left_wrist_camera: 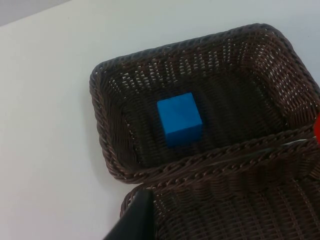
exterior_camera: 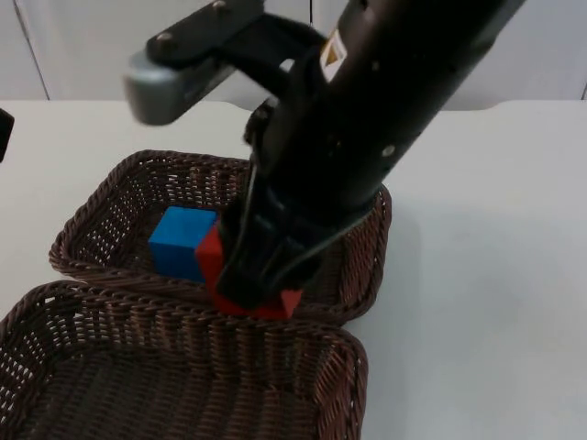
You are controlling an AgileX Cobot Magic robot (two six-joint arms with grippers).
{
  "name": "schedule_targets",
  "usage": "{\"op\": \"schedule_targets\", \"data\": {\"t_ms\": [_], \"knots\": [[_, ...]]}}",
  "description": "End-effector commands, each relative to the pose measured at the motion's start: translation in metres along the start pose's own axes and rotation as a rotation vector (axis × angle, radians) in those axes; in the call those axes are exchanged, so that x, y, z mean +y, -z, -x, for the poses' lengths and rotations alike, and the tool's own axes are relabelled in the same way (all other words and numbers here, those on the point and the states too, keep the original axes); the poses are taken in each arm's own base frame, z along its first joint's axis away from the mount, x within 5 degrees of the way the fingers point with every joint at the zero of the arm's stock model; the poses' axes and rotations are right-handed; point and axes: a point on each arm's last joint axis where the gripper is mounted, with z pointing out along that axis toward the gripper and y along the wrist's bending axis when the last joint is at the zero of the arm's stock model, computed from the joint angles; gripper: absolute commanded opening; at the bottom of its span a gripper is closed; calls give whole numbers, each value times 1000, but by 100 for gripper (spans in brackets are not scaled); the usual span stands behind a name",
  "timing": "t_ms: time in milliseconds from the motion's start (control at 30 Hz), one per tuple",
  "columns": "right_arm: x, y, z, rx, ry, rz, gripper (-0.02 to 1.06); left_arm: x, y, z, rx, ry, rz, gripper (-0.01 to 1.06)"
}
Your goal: Pick up one cube with the left hand and place it into the upper basket. Pick up one cube with the right hand and place it into the lower basket.
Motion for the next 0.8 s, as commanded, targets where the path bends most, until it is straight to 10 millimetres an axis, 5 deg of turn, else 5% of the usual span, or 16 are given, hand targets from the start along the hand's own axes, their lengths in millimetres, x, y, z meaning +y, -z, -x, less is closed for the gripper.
{"op": "schedule_targets", "data": {"t_ms": [0, 767], "knots": [[12, 2, 1, -16, 21, 12, 0, -1, 1, -1, -3, -6, -6, 105], [29, -41, -29, 47, 14, 135, 0, -2, 1, -1, -3, -2, -10, 105]]}}
